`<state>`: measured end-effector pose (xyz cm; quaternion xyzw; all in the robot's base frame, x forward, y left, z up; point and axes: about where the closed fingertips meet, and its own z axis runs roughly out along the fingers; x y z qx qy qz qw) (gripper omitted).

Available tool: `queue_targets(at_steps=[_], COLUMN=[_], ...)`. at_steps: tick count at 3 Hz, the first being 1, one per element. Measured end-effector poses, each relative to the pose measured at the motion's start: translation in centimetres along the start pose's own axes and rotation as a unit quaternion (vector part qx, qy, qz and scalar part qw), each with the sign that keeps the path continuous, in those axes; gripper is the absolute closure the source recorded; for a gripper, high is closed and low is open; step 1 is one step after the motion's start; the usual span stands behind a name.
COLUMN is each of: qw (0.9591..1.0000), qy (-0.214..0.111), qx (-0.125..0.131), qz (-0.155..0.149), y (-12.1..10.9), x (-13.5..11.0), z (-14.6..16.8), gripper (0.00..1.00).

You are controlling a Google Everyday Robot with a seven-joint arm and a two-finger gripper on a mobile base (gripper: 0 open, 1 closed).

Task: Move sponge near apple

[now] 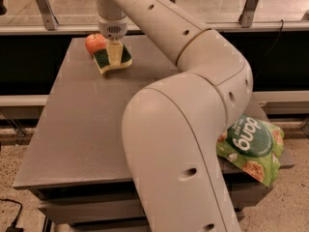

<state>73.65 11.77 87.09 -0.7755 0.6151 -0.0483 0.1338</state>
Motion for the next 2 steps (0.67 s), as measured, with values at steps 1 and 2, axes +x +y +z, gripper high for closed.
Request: queue_targets(at_steps=[1,2], qw=[0.9999,0.9999], qy=[-0.001,-0.001], qx=[0.006,0.006], qz=[0.013,0.013], y=[-0.31,-0.31], x=[0.19,0.19], z=[0.61,0.61], gripper=[0.0,0.0])
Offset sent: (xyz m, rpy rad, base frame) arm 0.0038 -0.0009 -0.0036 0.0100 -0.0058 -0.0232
